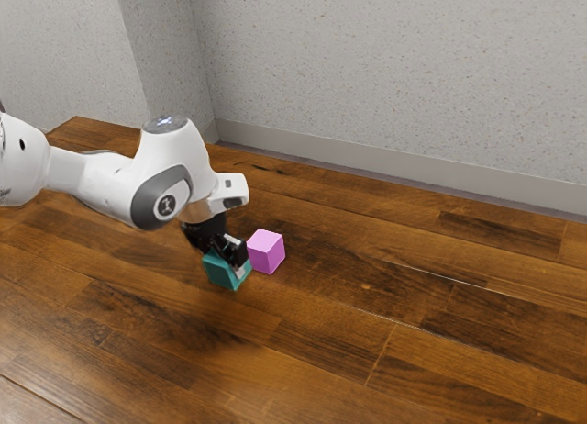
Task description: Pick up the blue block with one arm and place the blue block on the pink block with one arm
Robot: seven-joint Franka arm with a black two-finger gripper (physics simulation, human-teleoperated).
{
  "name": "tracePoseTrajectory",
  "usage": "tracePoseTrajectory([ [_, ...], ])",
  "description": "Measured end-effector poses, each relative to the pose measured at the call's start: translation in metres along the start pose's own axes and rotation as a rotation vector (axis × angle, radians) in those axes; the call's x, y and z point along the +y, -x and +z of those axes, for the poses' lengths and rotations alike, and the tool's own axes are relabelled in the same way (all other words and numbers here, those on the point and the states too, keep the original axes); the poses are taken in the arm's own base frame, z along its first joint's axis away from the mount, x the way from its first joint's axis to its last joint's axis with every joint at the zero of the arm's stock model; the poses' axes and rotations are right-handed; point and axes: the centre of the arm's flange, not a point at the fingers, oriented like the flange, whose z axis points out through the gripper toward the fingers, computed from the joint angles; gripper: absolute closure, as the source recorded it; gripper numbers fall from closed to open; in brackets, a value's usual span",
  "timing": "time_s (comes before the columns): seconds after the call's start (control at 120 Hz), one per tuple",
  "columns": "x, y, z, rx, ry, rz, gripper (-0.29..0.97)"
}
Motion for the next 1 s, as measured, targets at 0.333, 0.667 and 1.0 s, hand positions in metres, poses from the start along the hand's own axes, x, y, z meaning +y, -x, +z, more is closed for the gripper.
tracePoseTrajectory([
  [0.333,-0.044,-0.086,0.015,-0.098,0.061,-0.052,0.33],
  [0.667,-0.042,-0.109,0.022,-0.173,0.042,-0.027,0.33],
  [1.0,-0.033,-0.133,0.017,-0.165,0.021,0.014,0.33],
])
